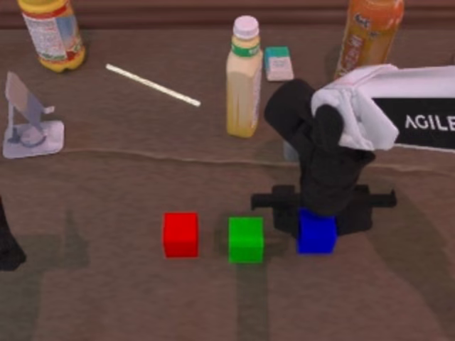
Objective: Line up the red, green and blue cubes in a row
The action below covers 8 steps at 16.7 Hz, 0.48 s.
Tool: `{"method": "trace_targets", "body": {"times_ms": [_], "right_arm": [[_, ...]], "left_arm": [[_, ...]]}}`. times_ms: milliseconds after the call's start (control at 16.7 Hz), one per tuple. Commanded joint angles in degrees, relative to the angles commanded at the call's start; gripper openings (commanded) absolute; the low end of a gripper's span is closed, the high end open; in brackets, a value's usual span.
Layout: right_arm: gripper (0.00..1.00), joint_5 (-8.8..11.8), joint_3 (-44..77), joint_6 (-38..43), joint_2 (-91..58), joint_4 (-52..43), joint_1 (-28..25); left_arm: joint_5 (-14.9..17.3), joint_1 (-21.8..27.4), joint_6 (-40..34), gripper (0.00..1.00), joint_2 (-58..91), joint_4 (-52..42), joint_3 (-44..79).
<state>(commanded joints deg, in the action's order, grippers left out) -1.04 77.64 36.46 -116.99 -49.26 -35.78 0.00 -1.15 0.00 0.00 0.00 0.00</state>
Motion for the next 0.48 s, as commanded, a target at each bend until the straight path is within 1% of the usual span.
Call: {"method": "trace_targets", "body": {"times_ms": [60, 480], "right_arm": [[0.00, 0.00, 0.00, 0.00, 0.00, 0.00, 0.00], [0.53, 0.00, 0.00, 0.00, 0.00, 0.00, 0.00]], "left_arm": [[0.00, 0.00, 0.00, 1.00, 0.00, 0.00, 0.00], [0.00, 0.00, 0.00, 1.00, 0.00, 0.00, 0.00]]}}
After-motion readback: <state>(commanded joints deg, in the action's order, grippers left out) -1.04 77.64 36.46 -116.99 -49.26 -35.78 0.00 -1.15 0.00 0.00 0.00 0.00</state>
